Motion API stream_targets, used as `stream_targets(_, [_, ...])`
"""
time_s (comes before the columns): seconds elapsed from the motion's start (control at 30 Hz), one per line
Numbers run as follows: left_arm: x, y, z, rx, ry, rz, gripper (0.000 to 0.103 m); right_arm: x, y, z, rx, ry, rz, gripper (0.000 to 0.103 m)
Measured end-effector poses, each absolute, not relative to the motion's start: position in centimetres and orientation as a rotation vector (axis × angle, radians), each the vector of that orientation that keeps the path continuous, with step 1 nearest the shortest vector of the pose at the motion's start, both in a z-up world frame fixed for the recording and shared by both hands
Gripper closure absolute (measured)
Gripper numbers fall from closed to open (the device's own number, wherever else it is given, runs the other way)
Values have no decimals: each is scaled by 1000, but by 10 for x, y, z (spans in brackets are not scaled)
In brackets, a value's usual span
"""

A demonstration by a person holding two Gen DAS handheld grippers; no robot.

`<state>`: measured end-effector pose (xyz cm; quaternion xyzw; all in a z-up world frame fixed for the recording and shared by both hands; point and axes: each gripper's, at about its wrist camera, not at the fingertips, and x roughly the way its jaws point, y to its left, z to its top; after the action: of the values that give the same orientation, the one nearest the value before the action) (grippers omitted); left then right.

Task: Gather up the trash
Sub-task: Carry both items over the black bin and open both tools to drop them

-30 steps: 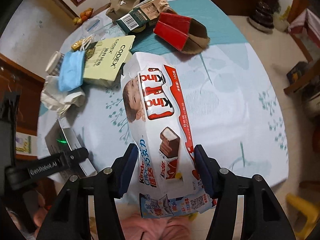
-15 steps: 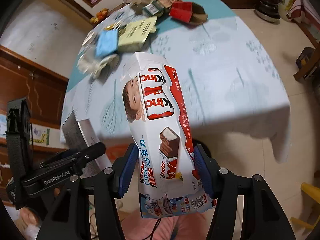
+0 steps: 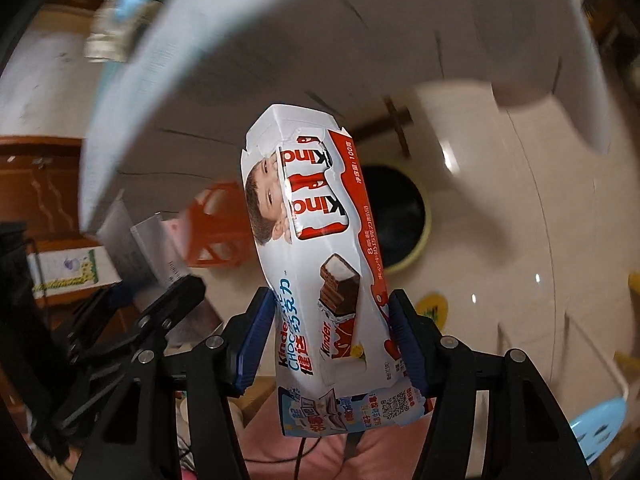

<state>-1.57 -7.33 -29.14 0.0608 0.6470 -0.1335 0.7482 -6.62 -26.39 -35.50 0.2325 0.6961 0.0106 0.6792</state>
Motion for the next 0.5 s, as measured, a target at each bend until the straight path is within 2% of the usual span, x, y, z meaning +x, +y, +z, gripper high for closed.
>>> stream_targets(0.23, [-3, -87, -384, 177, 1422, -376, 41, -56, -266, -479, 572, 1691, -66, 40])
stream_targets(0.5, [17, -81, -478, 156, 1453, -385, 40, -30, -261, -580, 627, 1746, -113, 33])
